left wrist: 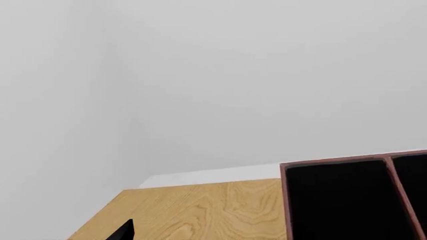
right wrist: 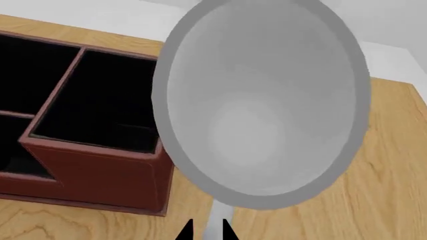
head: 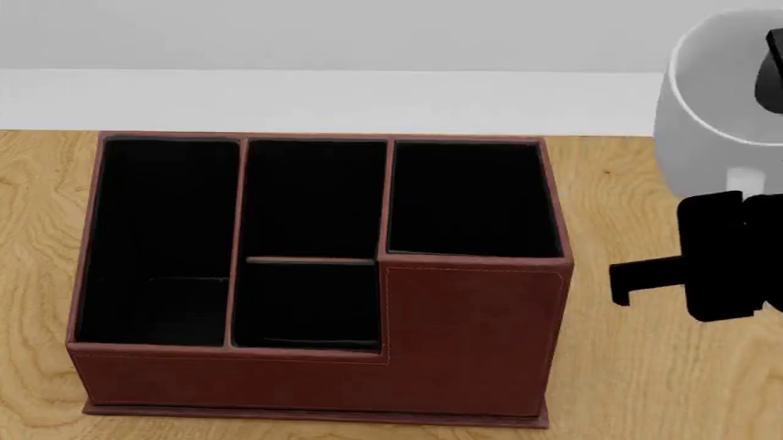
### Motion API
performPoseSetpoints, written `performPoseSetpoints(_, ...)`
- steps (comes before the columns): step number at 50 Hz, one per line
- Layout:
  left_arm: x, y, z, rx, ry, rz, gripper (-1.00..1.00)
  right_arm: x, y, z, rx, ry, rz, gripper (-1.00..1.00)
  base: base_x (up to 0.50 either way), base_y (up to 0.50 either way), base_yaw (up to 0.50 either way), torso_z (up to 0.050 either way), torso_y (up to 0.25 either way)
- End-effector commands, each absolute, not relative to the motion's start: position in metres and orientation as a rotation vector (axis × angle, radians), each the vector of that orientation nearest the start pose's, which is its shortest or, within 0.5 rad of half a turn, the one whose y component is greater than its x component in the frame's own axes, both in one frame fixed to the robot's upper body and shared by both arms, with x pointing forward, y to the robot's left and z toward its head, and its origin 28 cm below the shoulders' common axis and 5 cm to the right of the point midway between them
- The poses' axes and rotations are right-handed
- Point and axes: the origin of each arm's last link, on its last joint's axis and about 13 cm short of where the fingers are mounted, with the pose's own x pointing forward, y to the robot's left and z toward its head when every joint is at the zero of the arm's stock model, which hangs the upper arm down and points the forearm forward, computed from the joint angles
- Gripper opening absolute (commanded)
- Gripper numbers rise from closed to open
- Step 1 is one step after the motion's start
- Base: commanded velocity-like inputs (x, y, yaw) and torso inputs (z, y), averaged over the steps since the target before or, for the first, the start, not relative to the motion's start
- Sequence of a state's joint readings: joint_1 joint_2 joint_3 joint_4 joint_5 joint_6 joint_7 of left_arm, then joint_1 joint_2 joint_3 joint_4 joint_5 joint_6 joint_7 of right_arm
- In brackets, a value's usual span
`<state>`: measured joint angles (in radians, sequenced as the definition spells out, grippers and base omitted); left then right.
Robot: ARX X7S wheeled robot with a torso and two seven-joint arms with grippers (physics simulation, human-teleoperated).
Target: Pick up the white mug and place it to the right of the caddy.
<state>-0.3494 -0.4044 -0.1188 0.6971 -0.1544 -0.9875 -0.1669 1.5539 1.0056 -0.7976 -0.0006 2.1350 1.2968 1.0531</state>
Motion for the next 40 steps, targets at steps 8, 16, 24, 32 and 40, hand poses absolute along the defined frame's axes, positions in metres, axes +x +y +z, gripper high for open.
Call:
performPoseSetpoints(8,0.225,0.288,0.179,0.276,-0.079,0.277,1.0,0.285,-0.202,0.302,-0.171,0.659,0.028,-1.0,0.0,0.0,0.0,0.0,0.0)
performPoseSetpoints(16,0.226,0.287,0.179,0.283,-0.074,0.276,1.0,0.304,-0.204,0.289,-0.189,0.705,0.027,-1.0,0.0,0.0,0.0,0.0,0.001)
performPoseSetpoints(24,0.228,0.287,0.178,0.289,-0.069,0.278,1.0,0.318,-0.208,0.281,-0.187,0.734,0.025,-1.0,0.0,0.0,0.0,0.0,0.0)
performPoseSetpoints(32,0.231,0.286,0.178,0.295,-0.065,0.278,1.0,0.326,-0.212,0.27,-0.18,0.751,0.009,-1.0,0.0,0.0,0.0,0.0,0.001)
performPoseSetpoints(40,0.233,0.285,0.18,0.299,-0.066,0.276,1.0,0.332,-0.215,0.263,-0.187,0.778,-0.008,-1.0,0.0,0.0,0.0,0.0,0.0)
